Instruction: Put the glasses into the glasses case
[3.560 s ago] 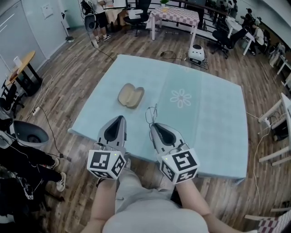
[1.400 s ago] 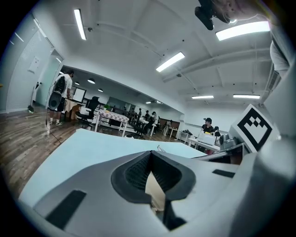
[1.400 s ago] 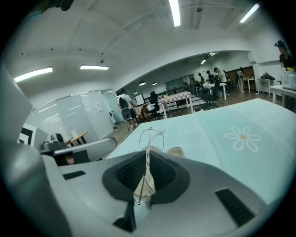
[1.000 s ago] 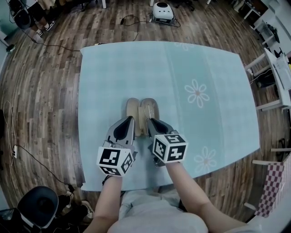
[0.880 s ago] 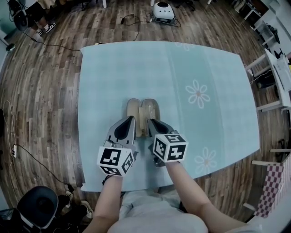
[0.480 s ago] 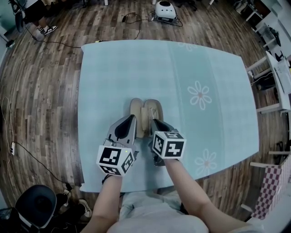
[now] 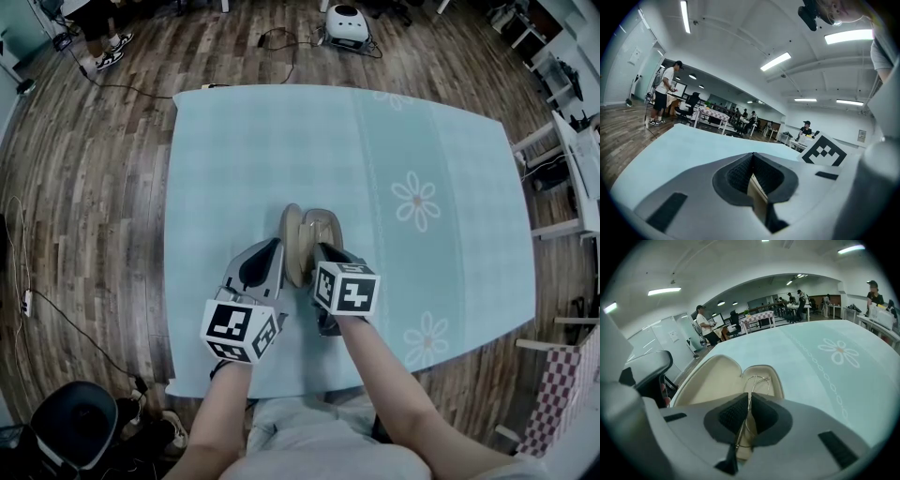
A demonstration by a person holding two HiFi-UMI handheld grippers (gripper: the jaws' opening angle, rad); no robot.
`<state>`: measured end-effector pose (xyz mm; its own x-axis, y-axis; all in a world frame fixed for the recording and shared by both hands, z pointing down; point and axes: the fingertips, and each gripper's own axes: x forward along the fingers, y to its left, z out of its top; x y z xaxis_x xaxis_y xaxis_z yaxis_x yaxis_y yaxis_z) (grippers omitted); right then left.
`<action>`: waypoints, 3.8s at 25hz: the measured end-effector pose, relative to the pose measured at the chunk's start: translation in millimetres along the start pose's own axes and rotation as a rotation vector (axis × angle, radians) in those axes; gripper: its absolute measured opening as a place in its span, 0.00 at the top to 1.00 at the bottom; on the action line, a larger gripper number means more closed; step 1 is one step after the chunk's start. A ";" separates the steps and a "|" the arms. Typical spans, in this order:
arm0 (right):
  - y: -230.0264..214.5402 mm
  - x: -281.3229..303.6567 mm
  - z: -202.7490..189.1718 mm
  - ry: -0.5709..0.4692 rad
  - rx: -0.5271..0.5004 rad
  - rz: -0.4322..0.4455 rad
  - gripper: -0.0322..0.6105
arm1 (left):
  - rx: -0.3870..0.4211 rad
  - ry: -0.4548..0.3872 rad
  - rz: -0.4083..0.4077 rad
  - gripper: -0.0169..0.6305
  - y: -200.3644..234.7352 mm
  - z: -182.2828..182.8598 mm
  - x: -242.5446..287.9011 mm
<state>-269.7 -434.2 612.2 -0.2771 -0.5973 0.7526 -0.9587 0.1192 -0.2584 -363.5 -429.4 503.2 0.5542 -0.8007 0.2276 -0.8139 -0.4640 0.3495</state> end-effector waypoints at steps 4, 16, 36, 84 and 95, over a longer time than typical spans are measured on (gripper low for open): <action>5.5 -2.0 1.3 -0.022 -0.016 0.047 0.90 | 0.004 0.005 -0.003 0.96 -2.5 -0.8 2.0; 8.7 -23.2 13.5 -0.097 -0.006 0.107 0.81 | 0.037 -0.005 0.004 0.96 -16.9 3.6 -6.5; 19.6 -93.3 30.6 -0.221 -0.024 0.259 0.94 | 0.029 -0.076 0.096 0.96 -51.5 14.2 -36.7; 16.4 -285.1 63.8 -0.563 -0.412 0.558 0.94 | 0.310 -0.309 0.179 0.96 -197.3 89.9 -72.0; 18.4 -299.9 68.3 -0.670 -0.451 0.578 0.94 | 0.350 -0.306 0.142 0.96 -211.0 90.3 -66.1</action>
<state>-199.8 -307.1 340.4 -0.7494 -0.6602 0.0498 -0.6608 0.7411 -0.1187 -244.1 -312.8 332.3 0.3996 -0.9155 -0.0456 -0.9166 -0.3999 -0.0039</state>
